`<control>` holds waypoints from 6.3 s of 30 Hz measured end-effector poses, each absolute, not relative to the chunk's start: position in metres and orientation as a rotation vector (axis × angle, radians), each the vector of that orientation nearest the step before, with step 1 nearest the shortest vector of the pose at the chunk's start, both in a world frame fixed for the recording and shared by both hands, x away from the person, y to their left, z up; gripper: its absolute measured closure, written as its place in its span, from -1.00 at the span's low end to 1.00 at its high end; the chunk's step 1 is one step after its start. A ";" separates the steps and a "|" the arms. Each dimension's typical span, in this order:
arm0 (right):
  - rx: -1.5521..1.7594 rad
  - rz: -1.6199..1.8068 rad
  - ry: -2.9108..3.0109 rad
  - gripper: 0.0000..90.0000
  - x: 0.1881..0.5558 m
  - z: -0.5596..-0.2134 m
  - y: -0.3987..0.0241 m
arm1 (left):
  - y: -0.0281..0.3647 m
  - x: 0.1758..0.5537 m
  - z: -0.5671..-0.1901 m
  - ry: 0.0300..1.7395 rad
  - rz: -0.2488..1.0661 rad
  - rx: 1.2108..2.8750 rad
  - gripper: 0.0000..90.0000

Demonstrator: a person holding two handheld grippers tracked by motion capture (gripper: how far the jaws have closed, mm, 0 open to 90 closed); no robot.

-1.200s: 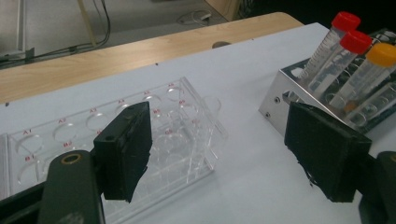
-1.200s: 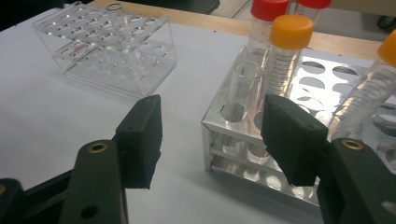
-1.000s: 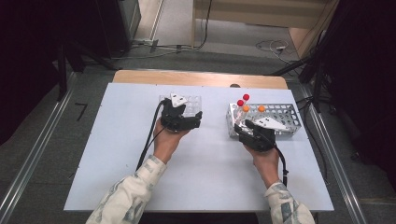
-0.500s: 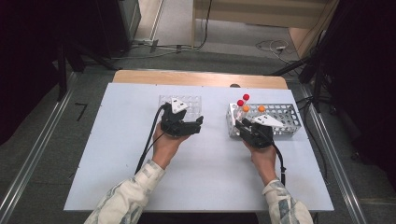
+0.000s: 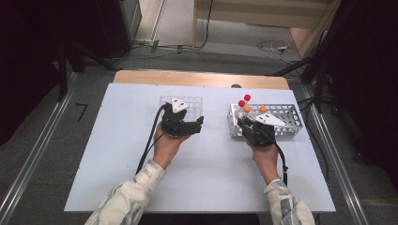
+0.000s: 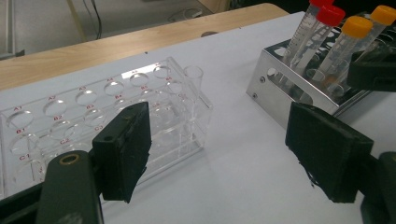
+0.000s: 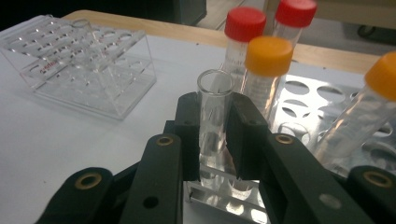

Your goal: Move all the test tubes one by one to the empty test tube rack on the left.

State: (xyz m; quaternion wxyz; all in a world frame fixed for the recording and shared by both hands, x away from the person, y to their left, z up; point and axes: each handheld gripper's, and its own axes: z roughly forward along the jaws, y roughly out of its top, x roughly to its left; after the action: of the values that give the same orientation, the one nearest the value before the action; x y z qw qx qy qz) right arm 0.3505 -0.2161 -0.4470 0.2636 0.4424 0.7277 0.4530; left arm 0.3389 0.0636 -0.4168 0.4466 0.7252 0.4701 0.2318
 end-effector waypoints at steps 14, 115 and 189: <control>1.133 1.300 1.917 0.62 0.335 -0.409 -0.220 | 0.066 0.338 -0.414 1.168 0.572 1.779 -0.49; 1.066 1.272 2.180 -0.10 0.327 -0.442 -0.168 | 0.074 0.353 -0.390 1.100 0.472 1.791 0.70; 1.116 1.249 2.160 -0.27 0.322 -0.444 -0.199 | 0.072 0.397 -0.415 1.225 0.586 1.810 0.61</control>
State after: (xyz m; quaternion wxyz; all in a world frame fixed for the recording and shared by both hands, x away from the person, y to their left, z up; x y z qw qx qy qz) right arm 0.3224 -0.1994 -0.4441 0.2028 0.3998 0.7739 0.4474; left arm 0.3970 0.0718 -0.4154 0.4253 0.7240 0.4898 0.2346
